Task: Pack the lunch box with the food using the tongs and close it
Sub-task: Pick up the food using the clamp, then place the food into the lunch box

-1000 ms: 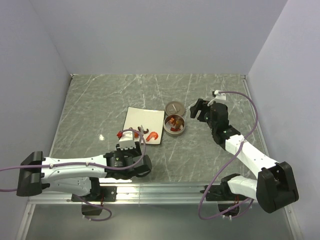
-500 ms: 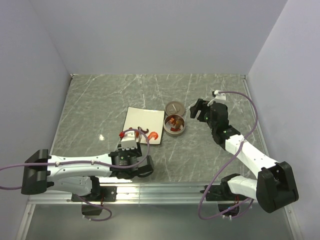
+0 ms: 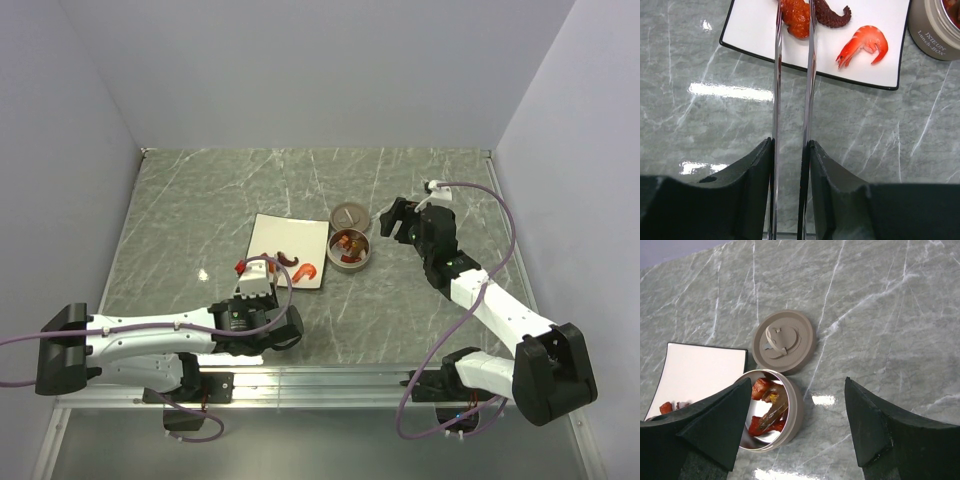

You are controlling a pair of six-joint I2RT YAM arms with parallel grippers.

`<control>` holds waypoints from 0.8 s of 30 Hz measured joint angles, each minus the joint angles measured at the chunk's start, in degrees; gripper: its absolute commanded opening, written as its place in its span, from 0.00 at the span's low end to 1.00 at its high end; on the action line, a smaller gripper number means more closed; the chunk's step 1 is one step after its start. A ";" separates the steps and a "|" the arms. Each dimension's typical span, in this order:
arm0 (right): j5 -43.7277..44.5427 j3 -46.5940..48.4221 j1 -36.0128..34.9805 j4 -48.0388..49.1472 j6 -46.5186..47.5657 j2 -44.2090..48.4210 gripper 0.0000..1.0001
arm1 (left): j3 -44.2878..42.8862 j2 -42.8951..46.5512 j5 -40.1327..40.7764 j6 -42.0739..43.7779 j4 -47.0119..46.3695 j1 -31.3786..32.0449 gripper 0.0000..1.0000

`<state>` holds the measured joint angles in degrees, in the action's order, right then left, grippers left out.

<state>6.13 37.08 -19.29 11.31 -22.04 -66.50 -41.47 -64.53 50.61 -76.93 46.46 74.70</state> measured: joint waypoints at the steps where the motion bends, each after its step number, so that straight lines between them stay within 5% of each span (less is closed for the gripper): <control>1: 0.00 0.00 0.00 0.00 0.00 0.00 0.82 | 0.00 0.00 0.26 0.09 0.00 0.00 0.24; 15: 0.26 0.00 0.00 0.00 0.00 0.00 0.82 | -6.75 -1.57 5.79 8.92 -1.90 -0.11 0.16; 24: 0.90 0.00 0.00 0.02 0.00 -0.48 0.82 | -6.75 -2.08 3.06 26.99 -18.93 -1.60 0.16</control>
<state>7.03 37.08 -19.29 11.33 -22.04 -66.98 -48.23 -66.61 53.67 -49.93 27.53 73.10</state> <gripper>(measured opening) 0.817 0.367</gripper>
